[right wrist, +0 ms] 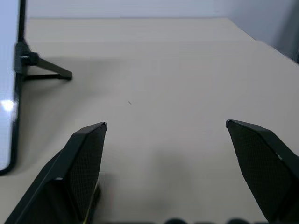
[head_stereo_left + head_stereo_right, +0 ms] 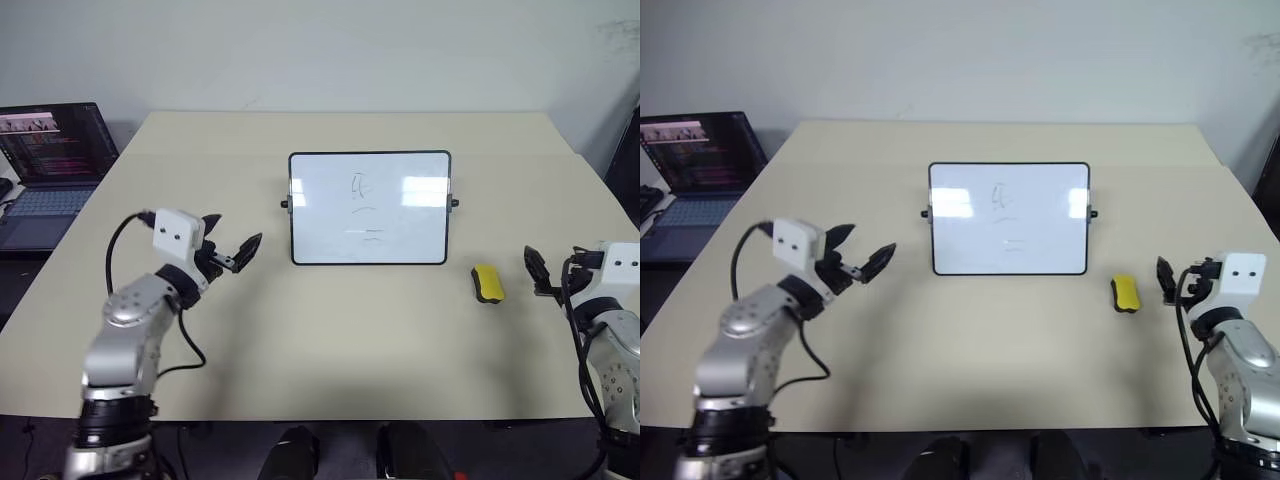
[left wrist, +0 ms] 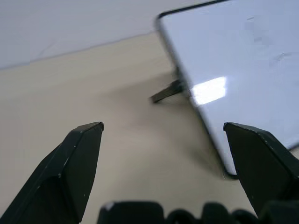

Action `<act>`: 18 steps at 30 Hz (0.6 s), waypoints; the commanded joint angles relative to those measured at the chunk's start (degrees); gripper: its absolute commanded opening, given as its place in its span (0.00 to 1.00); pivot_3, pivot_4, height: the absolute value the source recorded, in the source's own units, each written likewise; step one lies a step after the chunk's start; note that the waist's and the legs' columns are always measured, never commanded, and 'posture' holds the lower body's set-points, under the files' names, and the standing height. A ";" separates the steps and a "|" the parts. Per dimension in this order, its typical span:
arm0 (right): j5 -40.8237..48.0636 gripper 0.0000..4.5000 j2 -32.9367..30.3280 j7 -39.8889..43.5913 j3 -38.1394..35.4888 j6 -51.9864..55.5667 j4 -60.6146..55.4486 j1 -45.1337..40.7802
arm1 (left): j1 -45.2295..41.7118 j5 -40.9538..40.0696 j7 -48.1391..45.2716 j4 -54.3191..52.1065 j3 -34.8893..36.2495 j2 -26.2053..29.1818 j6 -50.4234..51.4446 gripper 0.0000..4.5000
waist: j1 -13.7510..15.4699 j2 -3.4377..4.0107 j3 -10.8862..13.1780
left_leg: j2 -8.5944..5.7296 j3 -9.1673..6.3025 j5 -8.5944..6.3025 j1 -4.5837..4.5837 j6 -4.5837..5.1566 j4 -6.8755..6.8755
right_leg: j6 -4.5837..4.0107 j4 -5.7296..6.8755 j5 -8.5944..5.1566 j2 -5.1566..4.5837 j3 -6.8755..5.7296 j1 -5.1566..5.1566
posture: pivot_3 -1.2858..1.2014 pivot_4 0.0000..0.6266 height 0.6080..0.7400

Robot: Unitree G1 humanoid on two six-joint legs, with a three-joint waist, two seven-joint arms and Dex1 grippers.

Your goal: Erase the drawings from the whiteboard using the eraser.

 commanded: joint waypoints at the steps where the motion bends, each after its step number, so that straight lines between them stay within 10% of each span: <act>1: 1.35 0.99 -1.45 -1.38 1.63 7.57 -8.96 0.46 | -3.66 -5.22 -11.08 -2.26 -2.48 4.90 3.63 1.00 | -0.01 0.02 0.01 | -0.01 0.00 0.00 -0.01 0.00 0.00 | 0.00 0.00 0.00 0.00 -0.01 -0.01 | 0.52 0.24 1.00; 9: 10.95 0.99 4.80 -10.06 3.94 34.07 -26.88 0.67 | -10.53 -6.18 -29.71 -2.03 -10.93 14.79 6.17 1.00 | -0.44 0.08 0.06 | 0.05 0.00 -0.03 0.02 0.05 -0.25 | -0.05 -0.04 -0.03 0.02 -0.01 -0.07 | 0.52 0.24 1.00; 18: 3.25 0.99 7.36 -13.75 4.68 29.55 -17.25 -5.83 | -15.51 -5.09 -32.05 -5.13 -17.68 10.49 6.36 1.00 | 0.06 0.04 0.08 | -0.03 -0.01 -0.03 -0.01 0.08 -0.25 | 0.01 -0.07 -0.06 -0.01 -0.01 -0.09 | 0.52 0.24 1.00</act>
